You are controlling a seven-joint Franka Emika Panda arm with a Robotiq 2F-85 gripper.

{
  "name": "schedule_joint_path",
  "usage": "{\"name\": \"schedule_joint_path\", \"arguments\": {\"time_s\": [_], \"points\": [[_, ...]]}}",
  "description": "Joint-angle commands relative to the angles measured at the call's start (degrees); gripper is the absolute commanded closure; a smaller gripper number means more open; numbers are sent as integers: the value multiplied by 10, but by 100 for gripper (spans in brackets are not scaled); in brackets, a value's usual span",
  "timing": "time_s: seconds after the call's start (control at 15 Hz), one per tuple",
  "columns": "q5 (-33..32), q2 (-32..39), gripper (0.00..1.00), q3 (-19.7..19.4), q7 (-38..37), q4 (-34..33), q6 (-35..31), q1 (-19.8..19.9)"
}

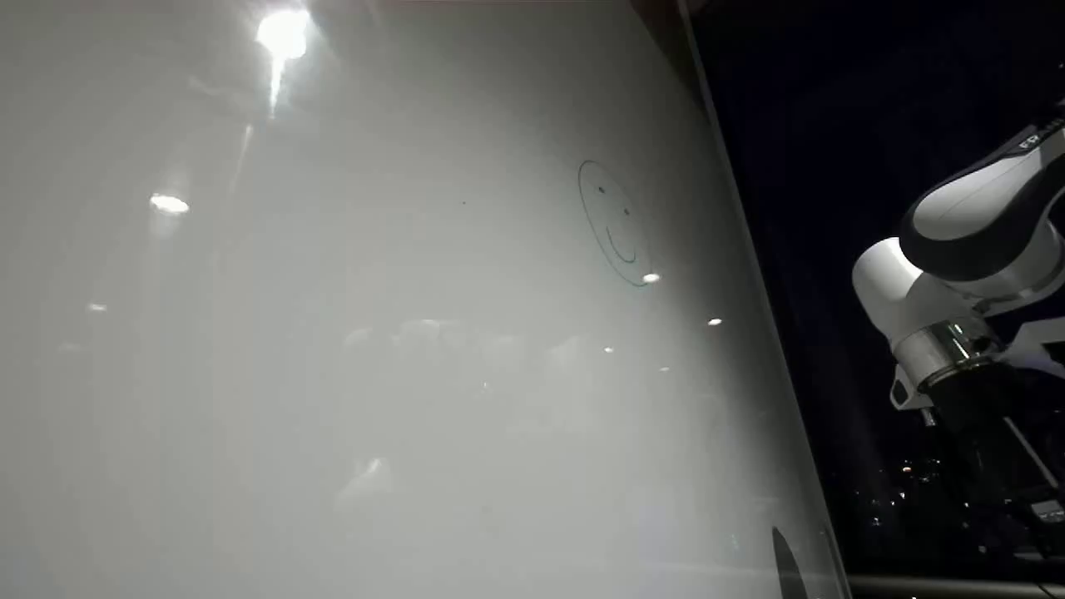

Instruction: Erase the drawings on the board

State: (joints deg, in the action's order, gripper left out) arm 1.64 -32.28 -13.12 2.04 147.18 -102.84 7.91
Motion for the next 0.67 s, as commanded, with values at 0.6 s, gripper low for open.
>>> {"name": "schedule_joint_path", "arguments": {"time_s": [0.6], "points": [[6, -2, 0, 13, 6, 6, -4, 8]]}}
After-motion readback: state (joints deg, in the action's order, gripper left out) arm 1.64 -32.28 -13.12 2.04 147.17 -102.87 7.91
